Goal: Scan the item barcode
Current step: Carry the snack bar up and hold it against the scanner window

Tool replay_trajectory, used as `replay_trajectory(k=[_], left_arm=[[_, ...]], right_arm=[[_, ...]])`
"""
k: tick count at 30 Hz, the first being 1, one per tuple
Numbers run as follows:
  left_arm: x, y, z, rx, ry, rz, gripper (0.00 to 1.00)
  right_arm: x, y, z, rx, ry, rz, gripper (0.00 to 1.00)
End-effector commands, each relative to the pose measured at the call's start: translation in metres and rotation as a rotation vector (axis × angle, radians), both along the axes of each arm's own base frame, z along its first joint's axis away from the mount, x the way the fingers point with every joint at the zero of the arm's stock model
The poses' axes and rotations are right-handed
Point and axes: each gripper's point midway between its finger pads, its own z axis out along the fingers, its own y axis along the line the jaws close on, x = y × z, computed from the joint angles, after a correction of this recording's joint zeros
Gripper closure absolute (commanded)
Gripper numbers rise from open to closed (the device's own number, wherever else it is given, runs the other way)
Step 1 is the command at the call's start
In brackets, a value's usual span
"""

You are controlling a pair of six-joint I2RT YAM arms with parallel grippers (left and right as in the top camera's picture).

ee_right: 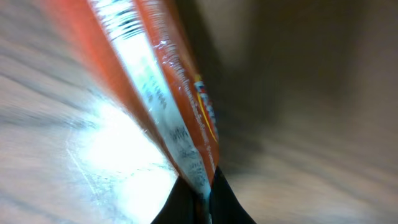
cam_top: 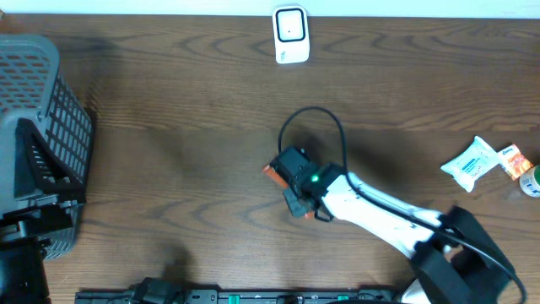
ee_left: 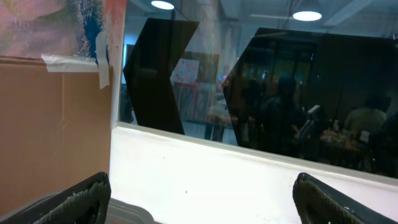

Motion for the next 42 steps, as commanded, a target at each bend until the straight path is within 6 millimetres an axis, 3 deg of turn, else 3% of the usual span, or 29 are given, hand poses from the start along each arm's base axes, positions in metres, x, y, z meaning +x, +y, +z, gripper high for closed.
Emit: replay_trajectory(k=[1,5,8,13,22,33,37,42], left_arm=[[0.001,0.002,-0.001,-0.003,0.004,0.014,0.06],[0.001,0.002,-0.001,-0.003,0.004,0.014,0.06],[0.001,0.002,-0.001,-0.003,0.004,0.014,0.06],[0.001,0.002,-0.001,-0.003,0.004,0.014,0.06],[0.003,0.001,-0.009,0.006,0.037,0.014,0.06],[0.006,0.001,-0.019,0.018,0.083,0.014,0.06],[0.006,0.001,-0.019,0.018,0.083,0.014,0.06],[0.006,0.001,-0.019,0.018,0.083,0.014,0.06]], right_arm=[[0.039,0.018,0.081,0.096,-0.221,0.047,0.98],[0.044,0.022,0.129,0.163,-0.325,0.091,0.98],[0.051,0.010,0.148,0.112,-0.416,0.114,0.98],[0.064,-0.010,0.156,-0.019,-0.506,0.106,0.98],[0.105,-0.024,0.186,-0.086,-0.701,0.048,0.99],[0.207,-0.062,0.174,-0.185,-0.866,-0.024,0.99],[0.241,-0.066,0.171,-0.257,-0.967,0.005,0.98],[0.282,-0.053,0.164,-0.435,-1.130,0.171,0.99]])
